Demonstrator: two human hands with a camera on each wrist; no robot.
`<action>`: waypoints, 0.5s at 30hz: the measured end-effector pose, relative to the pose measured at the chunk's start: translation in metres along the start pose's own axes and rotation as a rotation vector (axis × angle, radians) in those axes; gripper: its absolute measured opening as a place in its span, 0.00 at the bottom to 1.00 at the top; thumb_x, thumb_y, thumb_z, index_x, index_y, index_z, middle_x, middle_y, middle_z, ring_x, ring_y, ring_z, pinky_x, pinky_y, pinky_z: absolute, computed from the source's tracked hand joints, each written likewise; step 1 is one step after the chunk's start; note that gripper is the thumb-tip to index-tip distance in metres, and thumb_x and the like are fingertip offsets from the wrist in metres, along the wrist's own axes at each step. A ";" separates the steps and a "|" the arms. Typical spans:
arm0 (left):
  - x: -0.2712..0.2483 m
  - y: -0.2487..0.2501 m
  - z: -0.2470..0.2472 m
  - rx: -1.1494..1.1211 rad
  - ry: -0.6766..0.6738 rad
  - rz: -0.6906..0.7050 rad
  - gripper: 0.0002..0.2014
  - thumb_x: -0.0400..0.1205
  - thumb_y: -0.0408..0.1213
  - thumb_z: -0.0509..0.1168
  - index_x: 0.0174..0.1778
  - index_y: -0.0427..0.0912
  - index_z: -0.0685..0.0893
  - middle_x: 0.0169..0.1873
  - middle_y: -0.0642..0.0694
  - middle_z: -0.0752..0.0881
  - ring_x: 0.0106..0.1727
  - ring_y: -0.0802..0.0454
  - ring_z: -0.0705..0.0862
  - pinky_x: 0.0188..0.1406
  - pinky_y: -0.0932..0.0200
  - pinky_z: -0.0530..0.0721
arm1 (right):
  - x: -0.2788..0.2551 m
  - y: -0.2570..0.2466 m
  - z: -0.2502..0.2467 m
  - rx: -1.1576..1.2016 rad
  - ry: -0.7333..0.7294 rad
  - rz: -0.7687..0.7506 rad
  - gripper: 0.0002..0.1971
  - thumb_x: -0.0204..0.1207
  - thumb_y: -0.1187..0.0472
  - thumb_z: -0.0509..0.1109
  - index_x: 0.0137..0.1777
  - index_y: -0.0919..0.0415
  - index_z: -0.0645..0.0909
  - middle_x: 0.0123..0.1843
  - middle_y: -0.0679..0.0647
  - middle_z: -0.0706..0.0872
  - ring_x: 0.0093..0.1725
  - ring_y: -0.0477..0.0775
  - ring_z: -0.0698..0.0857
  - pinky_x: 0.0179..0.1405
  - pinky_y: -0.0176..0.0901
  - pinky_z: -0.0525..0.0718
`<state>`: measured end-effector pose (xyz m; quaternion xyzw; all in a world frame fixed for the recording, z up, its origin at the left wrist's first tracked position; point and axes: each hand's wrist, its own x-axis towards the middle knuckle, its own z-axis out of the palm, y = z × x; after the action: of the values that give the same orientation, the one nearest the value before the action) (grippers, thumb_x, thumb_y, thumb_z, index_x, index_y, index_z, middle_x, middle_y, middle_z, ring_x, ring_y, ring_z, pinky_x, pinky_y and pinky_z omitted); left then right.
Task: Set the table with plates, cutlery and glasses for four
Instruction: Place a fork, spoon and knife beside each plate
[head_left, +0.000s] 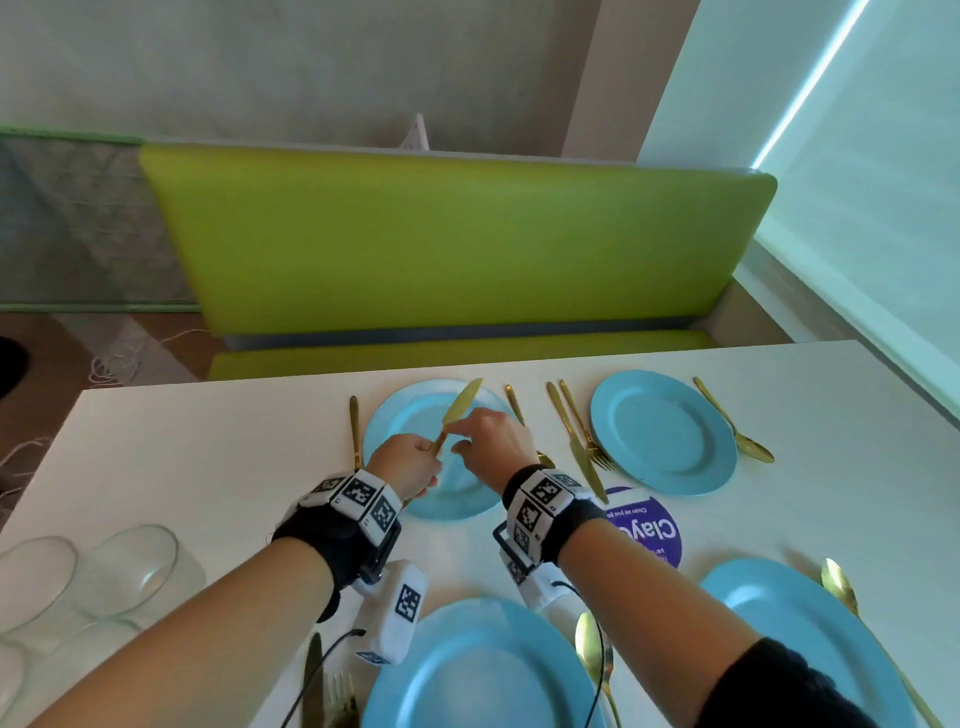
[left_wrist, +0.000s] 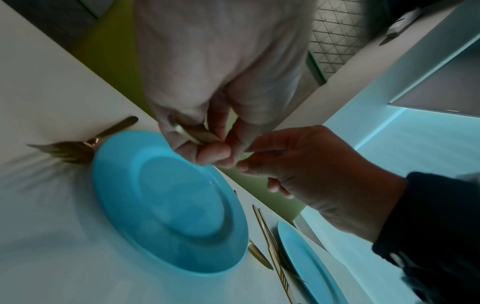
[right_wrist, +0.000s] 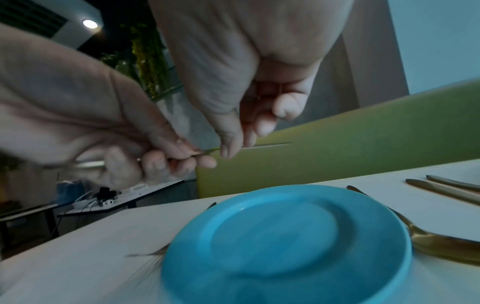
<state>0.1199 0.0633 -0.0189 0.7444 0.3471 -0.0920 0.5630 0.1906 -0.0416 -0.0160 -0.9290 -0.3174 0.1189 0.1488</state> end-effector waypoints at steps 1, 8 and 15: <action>-0.004 -0.004 -0.006 0.020 -0.023 0.007 0.07 0.79 0.26 0.62 0.39 0.41 0.80 0.27 0.45 0.78 0.28 0.52 0.76 0.24 0.65 0.73 | -0.007 -0.008 0.003 -0.021 0.006 -0.033 0.16 0.80 0.60 0.65 0.66 0.49 0.83 0.66 0.52 0.83 0.66 0.56 0.80 0.58 0.47 0.79; -0.051 -0.041 -0.058 0.079 -0.118 0.060 0.07 0.77 0.27 0.66 0.49 0.39 0.80 0.29 0.45 0.82 0.29 0.53 0.80 0.21 0.67 0.77 | -0.061 -0.070 0.030 -0.083 0.129 -0.157 0.09 0.71 0.65 0.69 0.45 0.58 0.91 0.43 0.59 0.89 0.41 0.63 0.89 0.33 0.51 0.85; -0.083 -0.078 -0.117 0.049 -0.135 0.080 0.17 0.77 0.29 0.67 0.62 0.37 0.78 0.34 0.44 0.84 0.31 0.53 0.83 0.26 0.65 0.78 | -0.086 -0.133 0.053 -0.208 0.211 -0.286 0.11 0.50 0.65 0.84 0.29 0.51 0.89 0.27 0.47 0.84 0.25 0.52 0.85 0.12 0.33 0.76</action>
<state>-0.0196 0.1441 0.0054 0.7634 0.2760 -0.1278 0.5698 0.0335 0.0156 -0.0070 -0.8921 -0.4393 -0.0347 0.0996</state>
